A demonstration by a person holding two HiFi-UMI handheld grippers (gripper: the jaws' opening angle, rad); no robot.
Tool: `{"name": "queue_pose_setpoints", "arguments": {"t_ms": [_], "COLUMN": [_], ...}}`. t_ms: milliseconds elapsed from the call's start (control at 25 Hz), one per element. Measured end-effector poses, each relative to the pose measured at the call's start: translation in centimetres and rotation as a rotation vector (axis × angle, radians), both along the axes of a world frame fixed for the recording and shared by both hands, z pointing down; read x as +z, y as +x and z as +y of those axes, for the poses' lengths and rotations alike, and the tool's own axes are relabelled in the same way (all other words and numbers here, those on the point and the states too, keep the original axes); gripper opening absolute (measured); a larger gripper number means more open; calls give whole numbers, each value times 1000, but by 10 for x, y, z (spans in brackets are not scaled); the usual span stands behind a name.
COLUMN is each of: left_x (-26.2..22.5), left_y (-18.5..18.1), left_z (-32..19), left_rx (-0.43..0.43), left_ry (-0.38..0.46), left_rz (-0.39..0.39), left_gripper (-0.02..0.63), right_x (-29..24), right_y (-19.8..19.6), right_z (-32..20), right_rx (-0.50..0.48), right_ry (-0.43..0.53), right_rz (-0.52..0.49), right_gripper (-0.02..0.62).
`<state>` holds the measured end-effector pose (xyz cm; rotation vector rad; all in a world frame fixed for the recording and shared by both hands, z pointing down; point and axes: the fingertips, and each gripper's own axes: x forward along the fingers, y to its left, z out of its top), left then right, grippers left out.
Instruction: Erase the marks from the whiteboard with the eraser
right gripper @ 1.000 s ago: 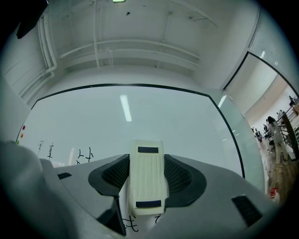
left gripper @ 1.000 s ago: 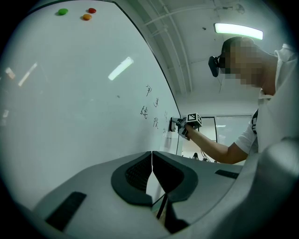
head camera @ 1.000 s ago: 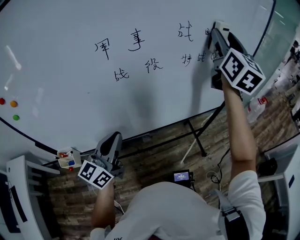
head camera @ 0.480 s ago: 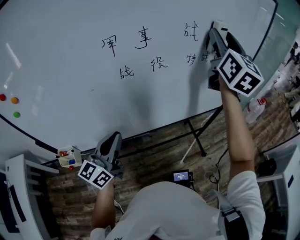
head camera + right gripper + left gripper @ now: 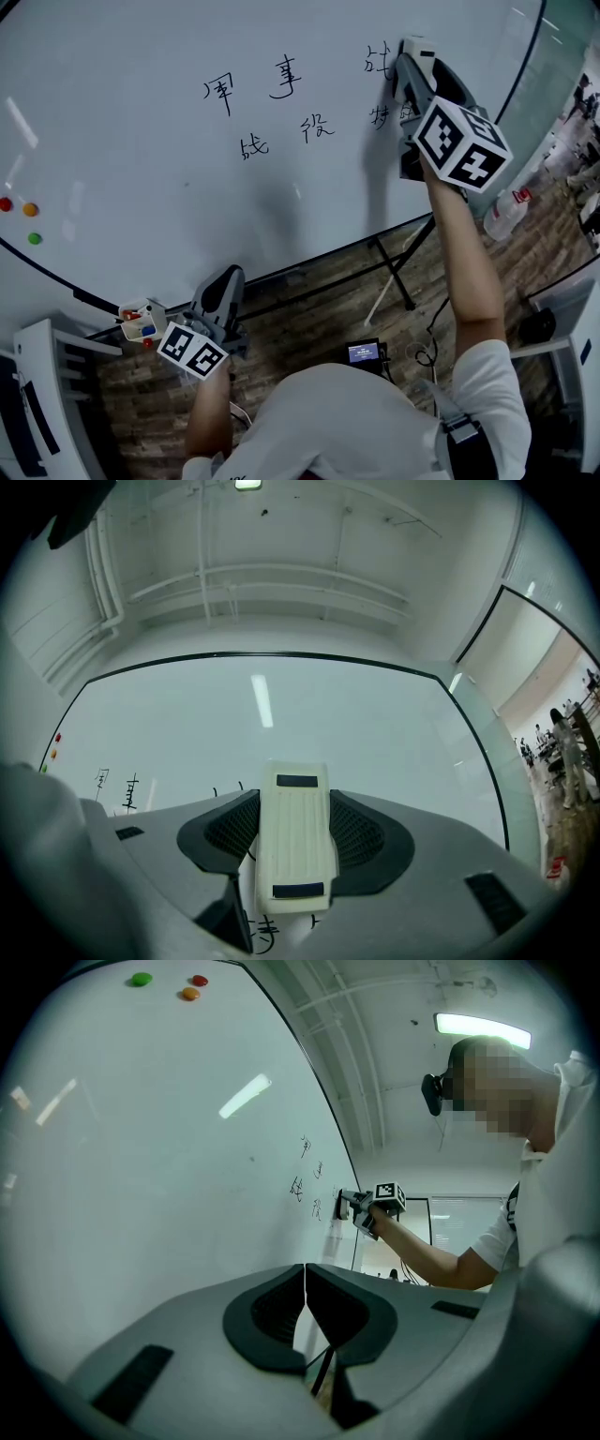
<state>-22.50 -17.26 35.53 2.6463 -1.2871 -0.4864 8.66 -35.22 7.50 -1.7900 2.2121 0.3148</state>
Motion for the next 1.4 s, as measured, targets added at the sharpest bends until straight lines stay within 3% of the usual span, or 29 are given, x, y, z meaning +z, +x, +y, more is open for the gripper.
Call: {"name": "queue_pose_setpoints", "arguments": {"t_ms": [1400], "left_x": [4], "left_y": [-21], "left_z": [2], "left_rx": [46], "left_ry": [-9], "left_rz": [12], "left_gripper": [6], "right_x": [-4], "right_y": [-62], "right_z": [21], "right_rx": [8], "right_ry": [46], "right_rz": [-1], "right_gripper": [252]}}
